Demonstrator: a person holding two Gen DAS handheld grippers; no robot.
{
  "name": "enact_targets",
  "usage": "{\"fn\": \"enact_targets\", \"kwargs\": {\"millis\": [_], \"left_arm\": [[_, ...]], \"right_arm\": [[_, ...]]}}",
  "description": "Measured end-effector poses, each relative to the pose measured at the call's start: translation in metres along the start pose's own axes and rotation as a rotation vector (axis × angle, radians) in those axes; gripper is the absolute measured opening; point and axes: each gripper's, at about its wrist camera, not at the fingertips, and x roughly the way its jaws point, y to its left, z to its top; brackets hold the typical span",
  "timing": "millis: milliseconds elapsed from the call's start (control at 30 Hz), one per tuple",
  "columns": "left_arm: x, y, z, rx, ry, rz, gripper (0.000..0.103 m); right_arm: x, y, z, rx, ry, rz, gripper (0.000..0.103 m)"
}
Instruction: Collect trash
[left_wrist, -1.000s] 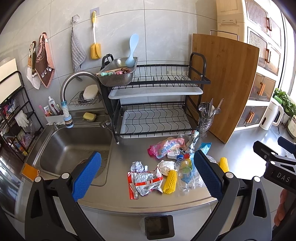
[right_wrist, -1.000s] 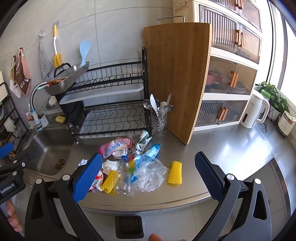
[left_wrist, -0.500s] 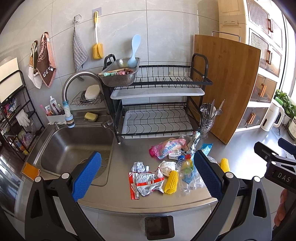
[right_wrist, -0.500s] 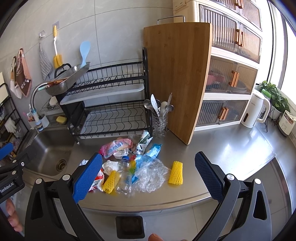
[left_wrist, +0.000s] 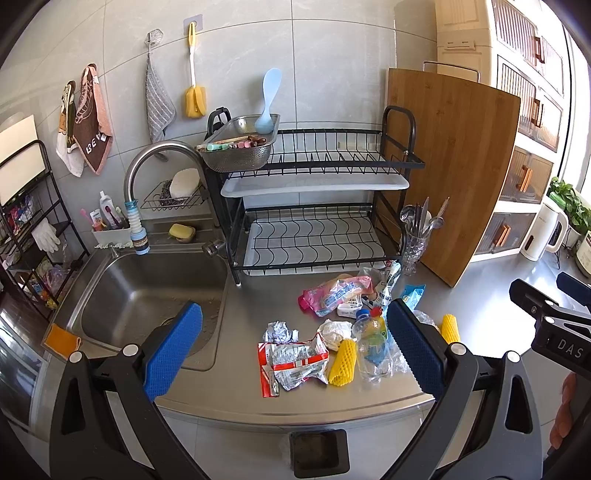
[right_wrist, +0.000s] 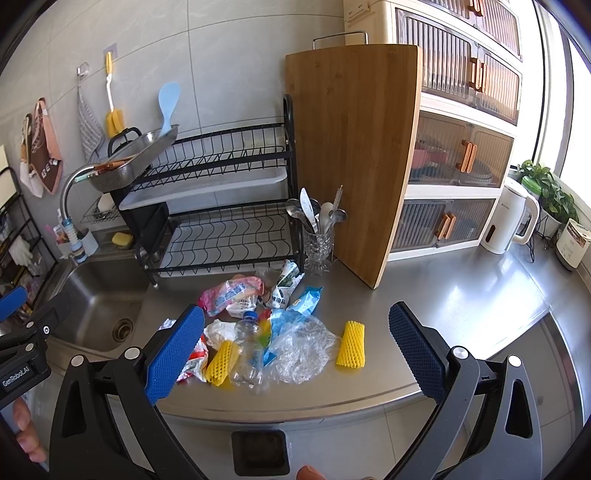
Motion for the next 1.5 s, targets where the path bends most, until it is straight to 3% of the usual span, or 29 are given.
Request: {"fn": "enact_targets", "kwargs": {"millis": [600,867,1067,1133,1233,1500], "left_arm": [[0.021,0.002,-0.009,0.000,0.041,-0.020,0.095],[0.059,0.015,-0.022,-0.015,0.113,-0.046,0.095],[0.107,0.023,-0.037,-0.018,0.226,-0.080,0.095],[0.125,0.023,-0.044,-0.019,0.263,-0.095,0.093],[0.151,0.021,-0.053,-0.026,0.332,-0.136,0.083],[0.221,0.023,-0.079,-0.041,0.483,-0.105,0.085]], "right_arm": [[0.007,-0.003,0.002,0.012,-0.002,0.025,0.100],[0.057,-0.003,-0.010,0.009,0.127,0.050,0.100],[0.100,-0.001,-0.024,0.034,0.221,0.079,0.099],[0.117,-0.003,-0.028,0.047,0.263,0.087,0.088],[0.143,-0.008,-0.035,0.082,0.333,0.123,0.083],[0.205,-0.016,-0.053,0.130,0.483,0.133,0.079]]}}
